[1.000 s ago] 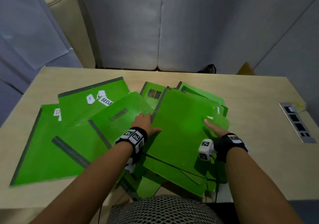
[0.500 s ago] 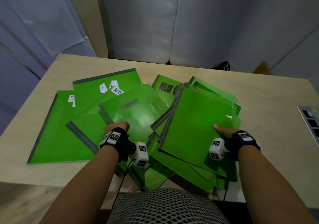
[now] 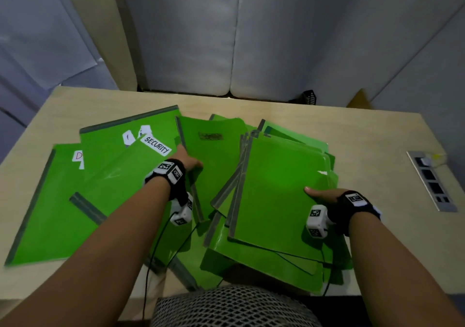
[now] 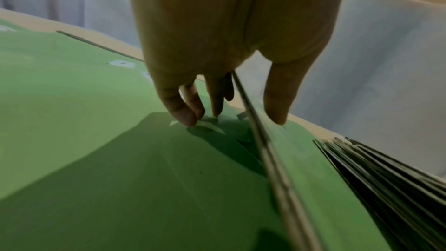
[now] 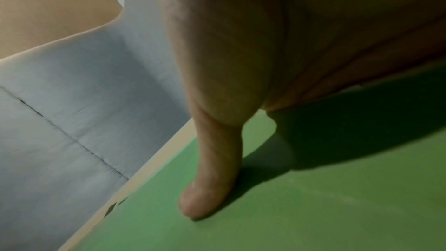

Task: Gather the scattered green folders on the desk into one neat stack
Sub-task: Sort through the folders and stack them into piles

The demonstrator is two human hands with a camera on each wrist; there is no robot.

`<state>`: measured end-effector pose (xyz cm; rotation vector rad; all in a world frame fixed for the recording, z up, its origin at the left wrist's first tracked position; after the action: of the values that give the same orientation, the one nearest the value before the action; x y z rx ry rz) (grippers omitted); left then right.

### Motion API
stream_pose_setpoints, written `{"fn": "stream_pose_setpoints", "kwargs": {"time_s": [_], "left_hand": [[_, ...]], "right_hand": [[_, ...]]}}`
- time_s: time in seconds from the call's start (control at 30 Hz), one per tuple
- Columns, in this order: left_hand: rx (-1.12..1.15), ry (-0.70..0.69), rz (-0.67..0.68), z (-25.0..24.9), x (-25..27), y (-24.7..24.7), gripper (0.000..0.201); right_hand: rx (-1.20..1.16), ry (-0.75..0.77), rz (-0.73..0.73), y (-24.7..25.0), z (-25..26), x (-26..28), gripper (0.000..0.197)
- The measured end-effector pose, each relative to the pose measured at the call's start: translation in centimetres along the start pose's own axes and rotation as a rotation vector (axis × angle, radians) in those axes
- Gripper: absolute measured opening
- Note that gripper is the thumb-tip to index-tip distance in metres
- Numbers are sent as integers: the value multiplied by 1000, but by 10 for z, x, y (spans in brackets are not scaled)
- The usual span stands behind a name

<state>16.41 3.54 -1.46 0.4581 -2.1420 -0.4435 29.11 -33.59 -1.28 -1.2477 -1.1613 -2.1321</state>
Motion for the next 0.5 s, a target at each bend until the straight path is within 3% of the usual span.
{"fn": "stream_pose_setpoints", "kwargs": {"time_s": [0.1,0.33,0.5], "left_hand": [[-48,3,-17,-6,-10,2,92],[100,40,-60,-11,-18,-9,78],[7,-45,-103,-13,-17,-11,82]], "right_hand": [[-1,-35,17,-4,-2,-2,103],[-21,-50,9,-6,0,-4,96],[-30,-61,24,-6,-1,-3,98]]}}
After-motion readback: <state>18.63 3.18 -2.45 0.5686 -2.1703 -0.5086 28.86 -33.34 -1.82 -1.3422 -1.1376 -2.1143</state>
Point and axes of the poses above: each hand's wrist, its own x-axis away from the middle knuckle, its own y-axis out of the back of the hand, z = x × y, the point moved 3 cm from there along -x, towards the middle knuckle, and after that the axes turned 7 degrees about z, right-handed, at the moved point
